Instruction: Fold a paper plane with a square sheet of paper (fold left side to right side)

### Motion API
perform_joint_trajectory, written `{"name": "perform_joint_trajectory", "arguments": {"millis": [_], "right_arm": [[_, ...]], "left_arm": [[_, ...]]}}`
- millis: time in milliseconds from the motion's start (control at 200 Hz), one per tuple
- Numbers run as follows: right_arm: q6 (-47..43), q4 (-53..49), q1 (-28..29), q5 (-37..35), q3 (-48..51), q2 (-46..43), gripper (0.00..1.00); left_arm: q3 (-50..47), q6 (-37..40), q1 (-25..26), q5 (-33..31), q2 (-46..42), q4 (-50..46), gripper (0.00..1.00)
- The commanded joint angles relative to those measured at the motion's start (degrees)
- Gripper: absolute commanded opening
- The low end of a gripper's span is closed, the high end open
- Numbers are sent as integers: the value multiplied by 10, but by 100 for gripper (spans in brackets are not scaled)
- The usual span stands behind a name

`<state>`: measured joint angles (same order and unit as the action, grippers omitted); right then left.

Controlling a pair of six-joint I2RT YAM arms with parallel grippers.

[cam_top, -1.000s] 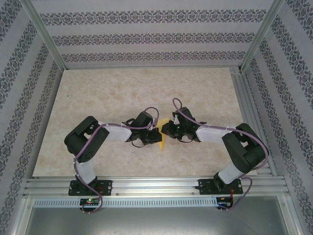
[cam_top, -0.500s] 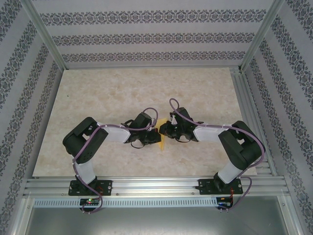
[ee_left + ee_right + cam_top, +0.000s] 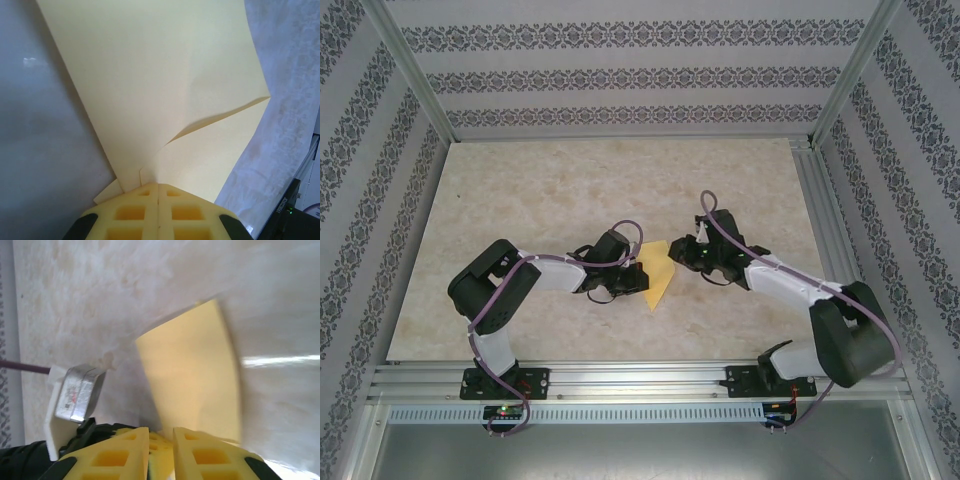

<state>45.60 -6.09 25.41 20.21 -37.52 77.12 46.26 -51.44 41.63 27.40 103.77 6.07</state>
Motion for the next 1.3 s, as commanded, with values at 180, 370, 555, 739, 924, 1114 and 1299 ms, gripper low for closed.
{"name": "perform_joint_trajectory", "arguments": {"millis": [180,370,555,739,924,1114,1299], "right_arm": [[-34,-55,-59,1,46,-5,14],[10,39,-33,40,47,66,10],[25,68,-11,47,28,110,10],[42,101,-4,57,29,134,10],[56,158,-1,77,32,134,10],[56,183,3,84,26,137,12],[63,137,2,47,32,138,21]], "left_arm": [[-7,8,-4,-30,12,-36,2],[-9,8,-4,-31,8,-36,2],[-12,9,-4,-32,4,-37,2],[-11,10,-4,-32,5,-36,2],[-13,11,-4,-32,5,-35,2],[-14,10,-3,-32,5,-33,2],[-15,10,-4,-32,3,-32,1]]}}
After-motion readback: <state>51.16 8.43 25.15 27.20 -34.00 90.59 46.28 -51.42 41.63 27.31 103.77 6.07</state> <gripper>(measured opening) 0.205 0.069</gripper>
